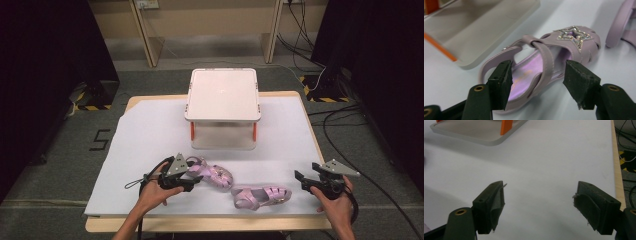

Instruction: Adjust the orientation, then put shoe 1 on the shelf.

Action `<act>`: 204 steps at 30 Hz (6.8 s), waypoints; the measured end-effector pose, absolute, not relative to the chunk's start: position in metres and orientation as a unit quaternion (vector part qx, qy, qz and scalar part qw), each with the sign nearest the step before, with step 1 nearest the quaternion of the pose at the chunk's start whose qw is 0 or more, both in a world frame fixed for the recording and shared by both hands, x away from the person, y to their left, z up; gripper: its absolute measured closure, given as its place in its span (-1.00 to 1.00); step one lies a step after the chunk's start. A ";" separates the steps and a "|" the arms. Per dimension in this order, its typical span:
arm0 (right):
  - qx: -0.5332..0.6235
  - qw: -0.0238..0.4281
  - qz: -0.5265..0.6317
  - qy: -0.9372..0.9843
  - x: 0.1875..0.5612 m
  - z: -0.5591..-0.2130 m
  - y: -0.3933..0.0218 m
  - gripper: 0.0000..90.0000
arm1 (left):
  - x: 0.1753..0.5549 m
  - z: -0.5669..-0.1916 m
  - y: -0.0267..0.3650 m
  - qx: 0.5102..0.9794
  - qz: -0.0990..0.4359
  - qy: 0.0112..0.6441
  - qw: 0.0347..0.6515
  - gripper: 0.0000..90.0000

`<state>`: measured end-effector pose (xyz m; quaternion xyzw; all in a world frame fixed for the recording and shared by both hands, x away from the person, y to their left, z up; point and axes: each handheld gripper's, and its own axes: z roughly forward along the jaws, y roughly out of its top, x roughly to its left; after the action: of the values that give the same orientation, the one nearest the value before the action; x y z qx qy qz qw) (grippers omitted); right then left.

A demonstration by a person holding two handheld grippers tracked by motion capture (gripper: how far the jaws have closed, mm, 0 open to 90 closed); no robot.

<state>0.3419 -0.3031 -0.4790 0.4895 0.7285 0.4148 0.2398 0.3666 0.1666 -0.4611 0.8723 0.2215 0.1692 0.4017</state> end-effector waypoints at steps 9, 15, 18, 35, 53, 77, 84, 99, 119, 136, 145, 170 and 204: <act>0.484 0.236 0.413 0.735 0.343 -0.480 -0.303 -0.44 | 0.372 -0.473 0.157 0.883 0.182 0.225 0.370 0.50; 0.483 0.235 0.413 0.736 0.343 -0.480 -0.303 -0.44 | 0.367 -0.465 0.165 0.865 0.220 0.246 0.378 0.64; 0.485 0.236 0.415 0.733 0.343 -0.479 -0.304 -0.44 | 0.367 -0.459 0.173 0.844 0.246 0.289 0.379 0.66; 0.485 0.236 0.413 0.734 0.343 -0.479 -0.304 -0.44 | 0.331 -0.452 0.166 0.837 0.174 0.347 0.386 0.60; 0.487 0.236 0.416 0.731 0.343 -0.479 -0.306 -0.44 | 0.336 -0.420 0.209 0.810 0.186 0.368 0.417 0.14; 0.485 0.239 0.418 0.730 0.344 -0.477 -0.305 -0.44 | 0.364 -0.459 0.198 0.856 0.178 0.334 0.352 0.54; 0.482 0.238 0.420 0.732 0.345 -0.477 -0.306 -0.43 | 0.361 -0.459 0.197 0.851 0.191 0.337 0.355 0.63; 0.480 0.241 0.420 0.732 0.345 -0.477 -0.306 -0.43 | 0.357 -0.452 0.203 0.830 0.213 0.359 0.369 0.73; 0.481 0.240 0.419 0.732 0.346 -0.477 -0.305 -0.43 | 0.349 -0.435 0.204 0.818 0.222 0.355 0.394 0.73; 0.489 0.240 0.419 0.727 0.346 -0.479 -0.307 -0.43 | 0.343 -0.393 0.209 0.797 0.242 0.341 0.436 0.73; 0.488 0.238 0.419 0.728 0.346 -0.479 -0.308 -0.43 | 0.343 -0.359 0.210 0.799 0.244 0.325 0.443 0.74; 0.489 0.238 0.420 0.727 0.346 -0.480 -0.308 -0.43 | 0.387 -0.286 0.186 0.792 0.280 0.316 0.441 0.74; 0.489 0.239 0.425 0.724 0.346 -0.479 -0.309 -0.43 | 0.483 -0.285 0.147 0.750 0.310 0.401 0.425 0.73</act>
<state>0.3463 -0.3090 -0.4787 0.4887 0.7235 0.4249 0.2390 0.4834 0.1473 -0.2853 0.7498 0.4014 0.3102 0.4248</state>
